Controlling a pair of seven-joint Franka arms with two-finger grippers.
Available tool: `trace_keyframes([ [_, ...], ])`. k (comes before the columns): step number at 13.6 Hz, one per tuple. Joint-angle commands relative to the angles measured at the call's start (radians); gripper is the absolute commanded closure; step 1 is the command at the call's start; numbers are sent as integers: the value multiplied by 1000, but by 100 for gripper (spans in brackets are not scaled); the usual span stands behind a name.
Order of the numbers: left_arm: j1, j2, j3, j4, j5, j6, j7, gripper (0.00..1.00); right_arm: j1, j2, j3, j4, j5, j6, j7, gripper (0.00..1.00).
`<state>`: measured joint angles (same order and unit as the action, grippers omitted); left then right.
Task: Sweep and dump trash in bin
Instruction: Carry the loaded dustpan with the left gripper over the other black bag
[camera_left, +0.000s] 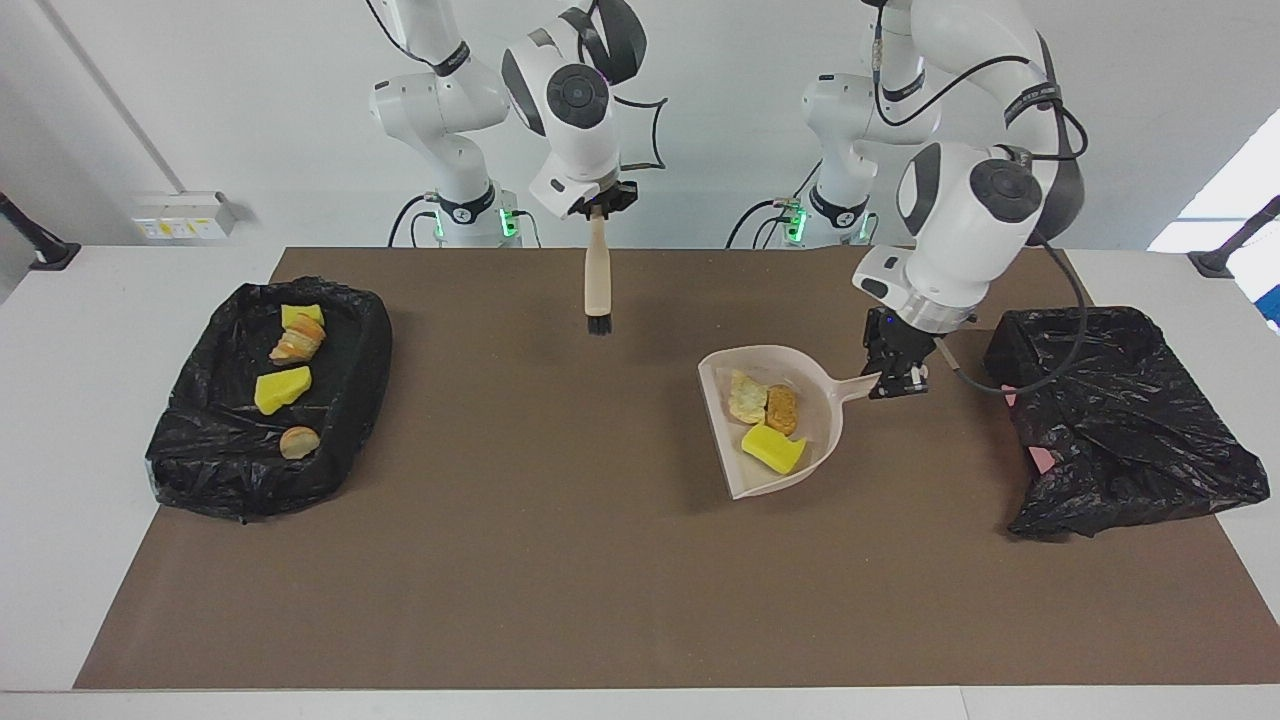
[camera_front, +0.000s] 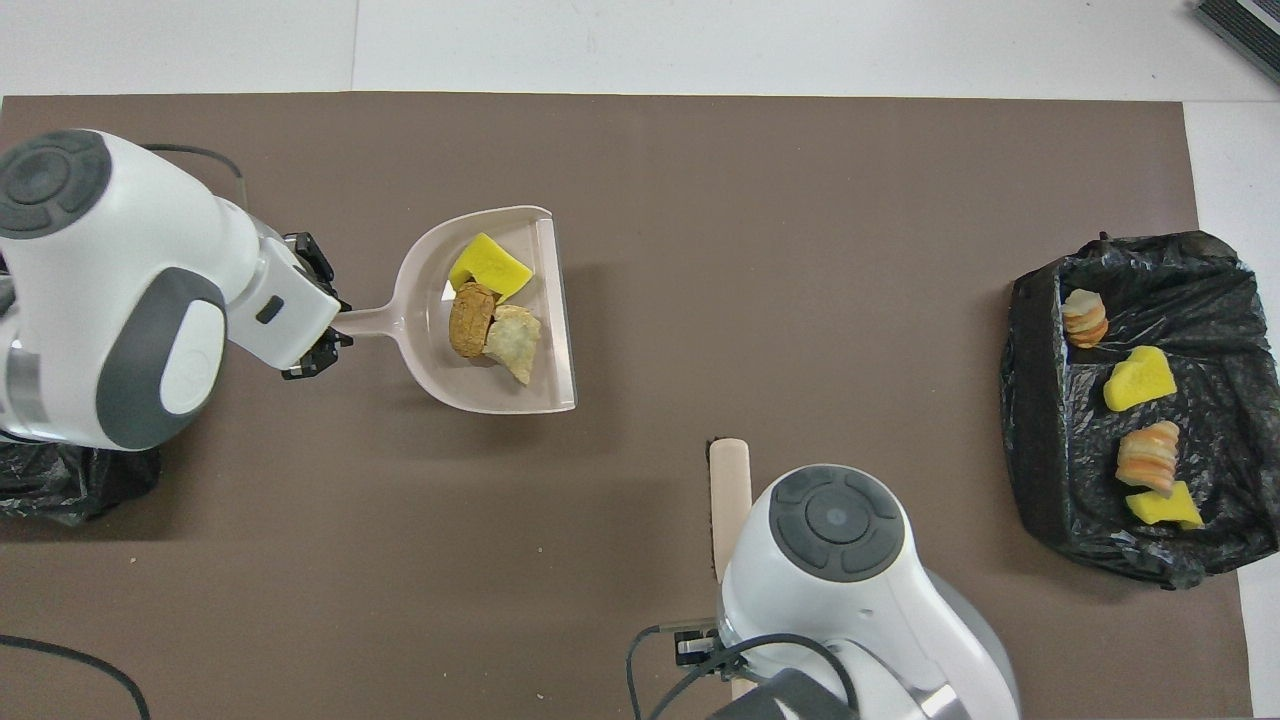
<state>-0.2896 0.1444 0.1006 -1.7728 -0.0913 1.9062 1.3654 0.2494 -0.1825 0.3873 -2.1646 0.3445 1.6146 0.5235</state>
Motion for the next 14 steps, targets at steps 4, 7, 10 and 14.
trace_keyframes([
  [4, 254, -3, -12, 121, -65, -199, 315, 100, 100, 35, -2, -99, 31, 149, 122, 100],
  [7, 400, -2, -5, 145, -56, -245, 464, 100, 122, 37, -2, -164, 31, 212, 107, 100],
  [10, 529, -5, 2, 157, -4, -240, 558, 100, 160, 69, -2, -193, 31, 264, 35, 100],
  [14, 654, 0, 2, 167, 97, -156, 644, 100, 191, 124, -2, -192, 31, 347, 79, 100],
])
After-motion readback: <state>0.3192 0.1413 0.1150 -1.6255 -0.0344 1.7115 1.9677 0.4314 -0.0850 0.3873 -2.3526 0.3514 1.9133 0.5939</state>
